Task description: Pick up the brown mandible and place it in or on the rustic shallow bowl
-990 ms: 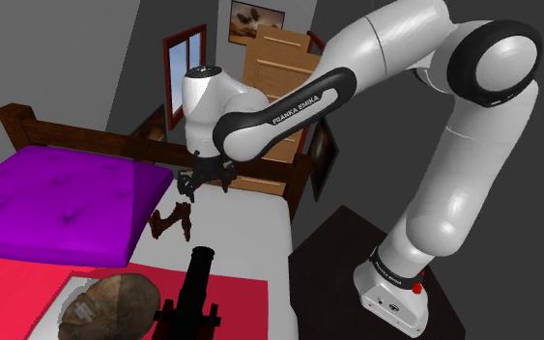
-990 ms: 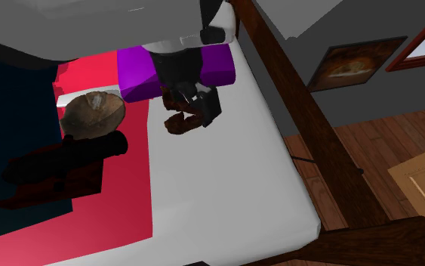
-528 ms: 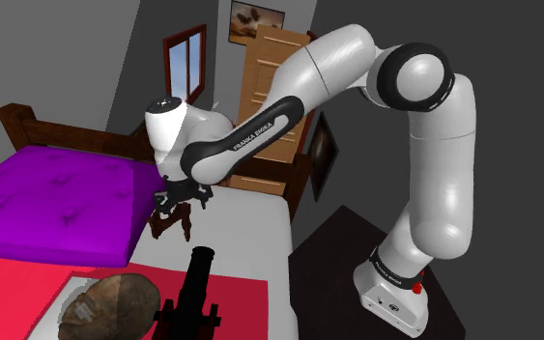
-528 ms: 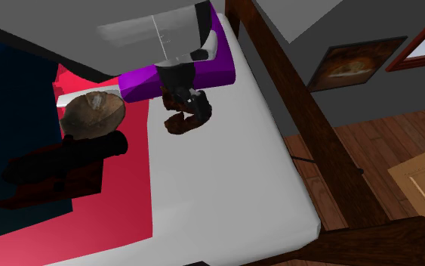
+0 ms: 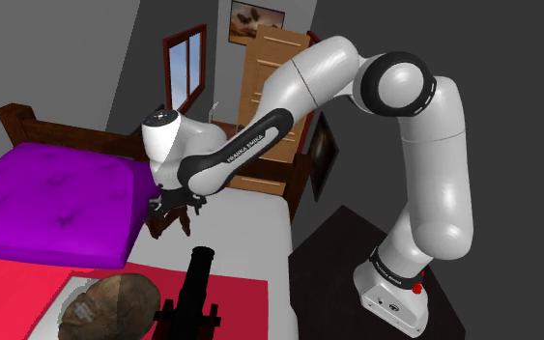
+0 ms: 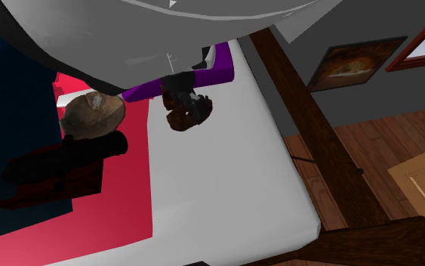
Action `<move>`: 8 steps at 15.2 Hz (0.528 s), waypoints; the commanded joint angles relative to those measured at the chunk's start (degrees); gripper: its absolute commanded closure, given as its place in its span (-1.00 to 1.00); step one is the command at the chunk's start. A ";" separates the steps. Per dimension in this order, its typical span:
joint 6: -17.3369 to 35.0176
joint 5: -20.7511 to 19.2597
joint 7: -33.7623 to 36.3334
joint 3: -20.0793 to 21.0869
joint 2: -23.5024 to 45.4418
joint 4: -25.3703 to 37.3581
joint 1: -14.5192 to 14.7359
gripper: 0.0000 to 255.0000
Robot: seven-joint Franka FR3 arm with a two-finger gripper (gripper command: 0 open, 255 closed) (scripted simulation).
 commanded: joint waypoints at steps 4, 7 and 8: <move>-0.18 -0.52 0.42 -0.94 2.01 -0.47 0.46 -1.00; -0.14 -0.41 0.35 -1.08 1.97 -0.48 0.59 -1.00; -0.12 -0.35 0.31 -1.17 1.95 -0.48 0.66 -1.00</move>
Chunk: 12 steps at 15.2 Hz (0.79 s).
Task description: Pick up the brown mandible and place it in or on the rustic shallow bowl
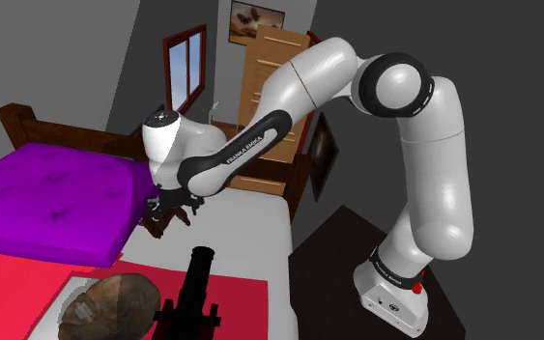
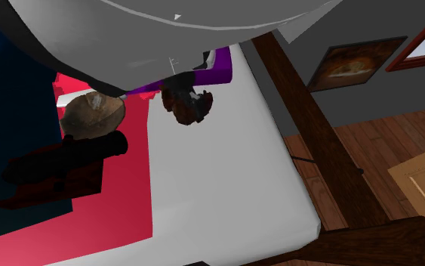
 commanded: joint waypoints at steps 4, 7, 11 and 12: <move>-3.47 -0.45 0.52 -0.81 3.62 2.69 1.54 1.00; -2.25 -0.30 0.33 -0.64 1.98 -0.07 0.54 1.00; -2.45 0.45 -0.21 -0.76 0.79 -0.82 0.46 1.00; -2.93 0.74 -0.42 -0.52 0.25 -0.85 0.29 1.00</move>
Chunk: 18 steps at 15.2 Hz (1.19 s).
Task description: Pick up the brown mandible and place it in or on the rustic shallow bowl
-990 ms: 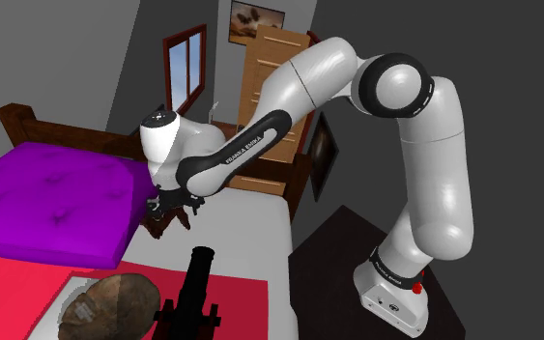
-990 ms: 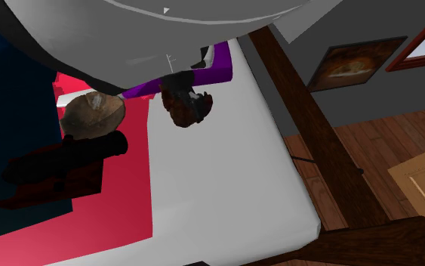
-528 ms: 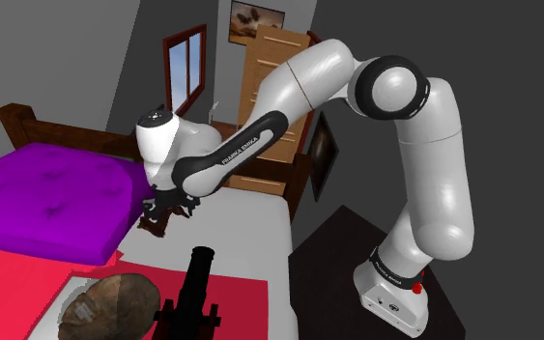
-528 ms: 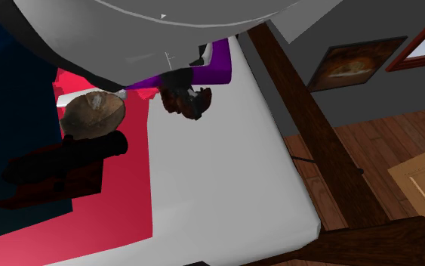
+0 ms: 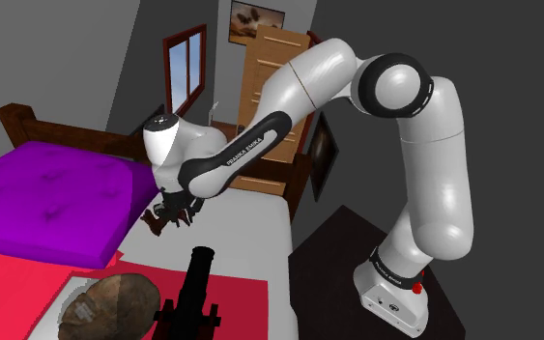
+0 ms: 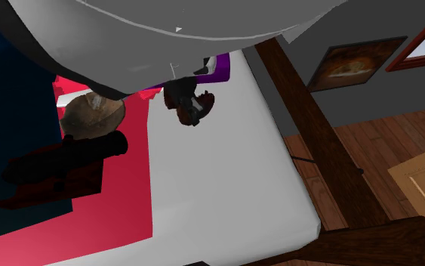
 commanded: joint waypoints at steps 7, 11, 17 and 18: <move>-4.32 2.29 -1.61 1.39 -3.50 -0.11 -0.97 1.00; -6.41 3.50 -2.51 2.13 -5.45 0.26 -1.47 1.00; -9.70 5.25 -3.83 3.09 -8.14 1.21 -2.09 1.00; -10.26 5.53 -4.05 3.24 -8.57 1.42 -2.19 1.00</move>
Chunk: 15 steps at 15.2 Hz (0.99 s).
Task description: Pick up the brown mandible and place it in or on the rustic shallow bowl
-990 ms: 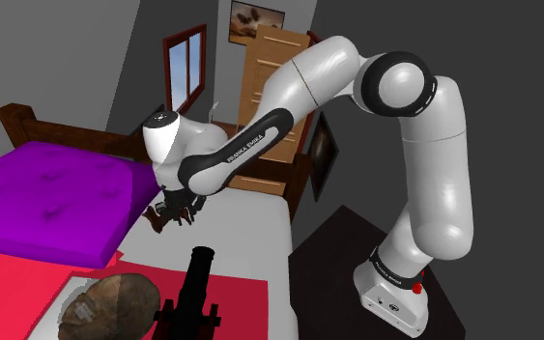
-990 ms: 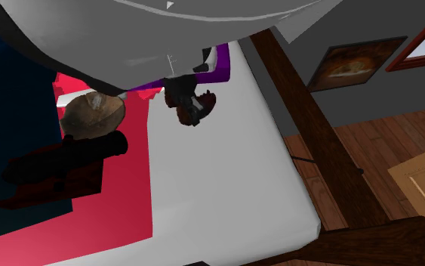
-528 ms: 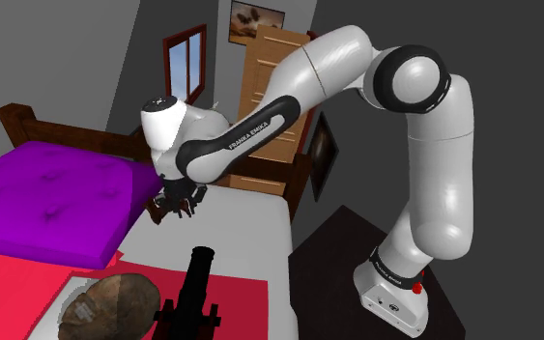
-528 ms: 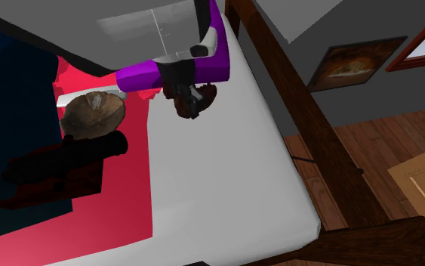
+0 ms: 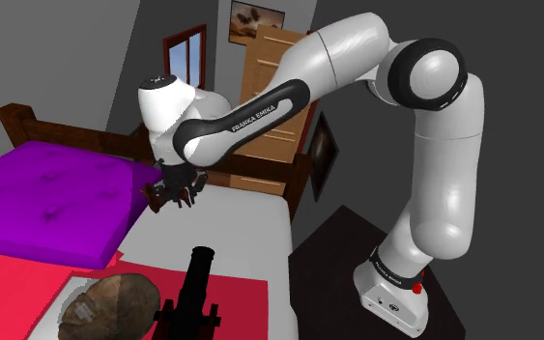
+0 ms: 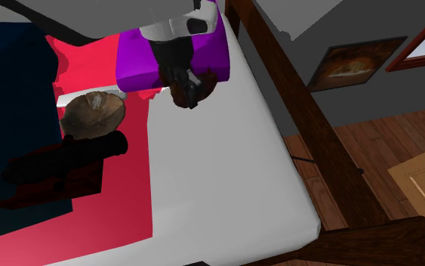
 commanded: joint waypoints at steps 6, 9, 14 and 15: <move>-2.54 0.93 1.58 1.16 -1.19 1.16 1.50 1.00; -2.95 0.56 5.34 2.01 -0.22 1.88 4.43 1.00; -4.14 -0.30 11.51 3.12 2.34 4.48 9.76 1.00; -4.46 -0.51 12.72 3.29 2.99 5.22 10.89 1.00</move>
